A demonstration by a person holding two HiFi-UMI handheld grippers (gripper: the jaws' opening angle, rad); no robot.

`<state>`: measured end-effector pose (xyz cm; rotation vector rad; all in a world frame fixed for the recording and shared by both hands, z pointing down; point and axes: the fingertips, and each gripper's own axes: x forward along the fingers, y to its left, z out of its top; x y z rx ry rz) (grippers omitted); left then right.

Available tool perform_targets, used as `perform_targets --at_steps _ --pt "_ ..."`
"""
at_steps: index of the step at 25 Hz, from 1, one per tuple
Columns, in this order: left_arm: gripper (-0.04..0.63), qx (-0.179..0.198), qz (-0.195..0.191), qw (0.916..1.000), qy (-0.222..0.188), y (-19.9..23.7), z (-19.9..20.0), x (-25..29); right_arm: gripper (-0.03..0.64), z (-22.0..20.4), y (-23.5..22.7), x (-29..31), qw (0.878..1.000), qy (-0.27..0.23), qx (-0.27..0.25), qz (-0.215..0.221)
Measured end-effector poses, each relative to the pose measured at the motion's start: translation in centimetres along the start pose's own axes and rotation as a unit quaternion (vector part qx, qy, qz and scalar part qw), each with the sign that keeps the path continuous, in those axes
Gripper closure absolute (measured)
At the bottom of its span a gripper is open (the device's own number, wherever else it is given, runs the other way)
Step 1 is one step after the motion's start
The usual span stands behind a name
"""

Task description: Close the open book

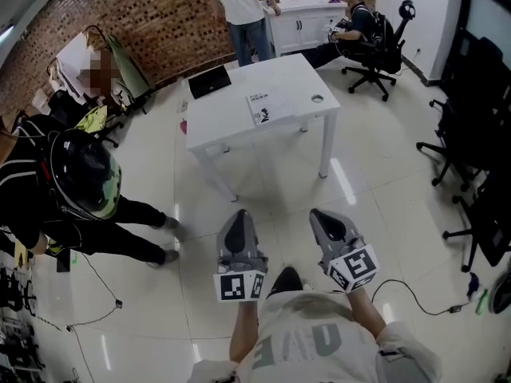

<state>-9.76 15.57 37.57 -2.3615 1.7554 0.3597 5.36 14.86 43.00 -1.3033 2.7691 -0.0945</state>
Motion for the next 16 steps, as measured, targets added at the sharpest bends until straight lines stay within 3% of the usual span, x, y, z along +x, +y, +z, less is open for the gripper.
perform_targets --at_steps 16 --pt "0.586 0.006 0.016 0.9998 0.011 1.0 -0.6 0.0 0.615 -0.8 0.1 1.0 1.000 0.010 0.009 0.007"
